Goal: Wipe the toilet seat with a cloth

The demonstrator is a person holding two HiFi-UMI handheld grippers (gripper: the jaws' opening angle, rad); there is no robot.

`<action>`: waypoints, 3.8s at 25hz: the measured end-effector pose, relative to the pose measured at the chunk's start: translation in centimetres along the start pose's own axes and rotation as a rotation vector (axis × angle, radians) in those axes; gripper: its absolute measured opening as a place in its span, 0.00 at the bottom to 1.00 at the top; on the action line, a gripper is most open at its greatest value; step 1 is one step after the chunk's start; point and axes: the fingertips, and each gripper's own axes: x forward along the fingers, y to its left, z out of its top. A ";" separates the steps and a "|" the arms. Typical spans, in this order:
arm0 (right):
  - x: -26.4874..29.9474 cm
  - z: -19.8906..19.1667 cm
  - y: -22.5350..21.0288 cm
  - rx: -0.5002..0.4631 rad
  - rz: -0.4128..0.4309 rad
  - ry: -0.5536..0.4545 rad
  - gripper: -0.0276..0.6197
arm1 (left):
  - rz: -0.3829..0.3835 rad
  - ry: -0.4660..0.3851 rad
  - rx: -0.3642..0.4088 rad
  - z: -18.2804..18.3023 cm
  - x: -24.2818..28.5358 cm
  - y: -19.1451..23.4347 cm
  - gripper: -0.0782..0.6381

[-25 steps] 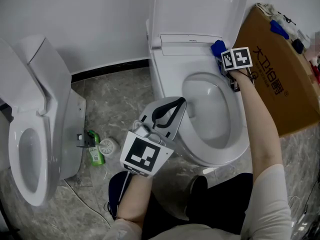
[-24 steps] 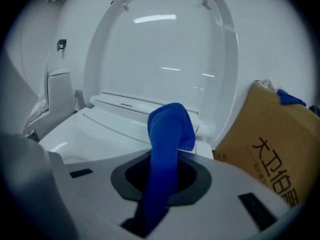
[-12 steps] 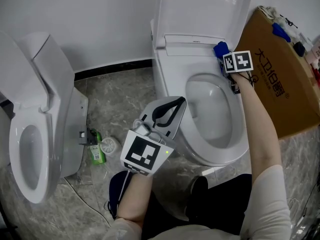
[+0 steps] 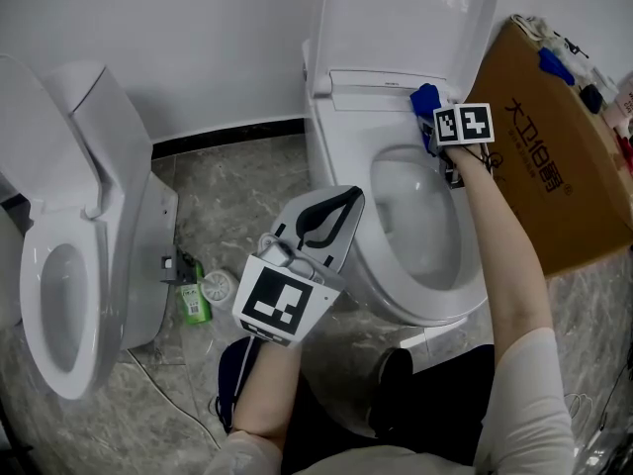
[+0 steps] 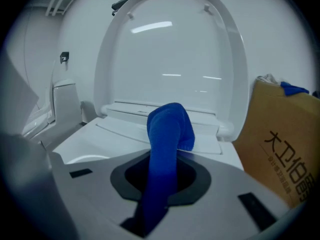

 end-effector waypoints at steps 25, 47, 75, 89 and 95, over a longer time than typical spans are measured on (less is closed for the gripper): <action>1.0 1.2 6.4 0.015 0.100 -0.056 0.11 | 0.029 -0.014 0.015 1.3 -1.6 0.2 0.12; -4.0 5.2 10.8 0.076 0.225 -0.338 0.11 | 0.046 -0.021 0.009 1.4 -2.2 0.8 0.12; -24.5 -1.5 15.2 0.094 0.317 -0.696 0.11 | -0.017 -0.034 -0.027 0.2 0.7 0.5 0.12; -34.0 7.7 12.7 -0.077 0.314 -0.713 0.11 | 0.020 -0.041 -0.036 15.1 3.2 -0.4 0.12; -43.5 17.3 13.1 -0.028 0.289 -0.636 0.11 | -0.028 -0.037 -0.049 30.6 2.5 -0.8 0.12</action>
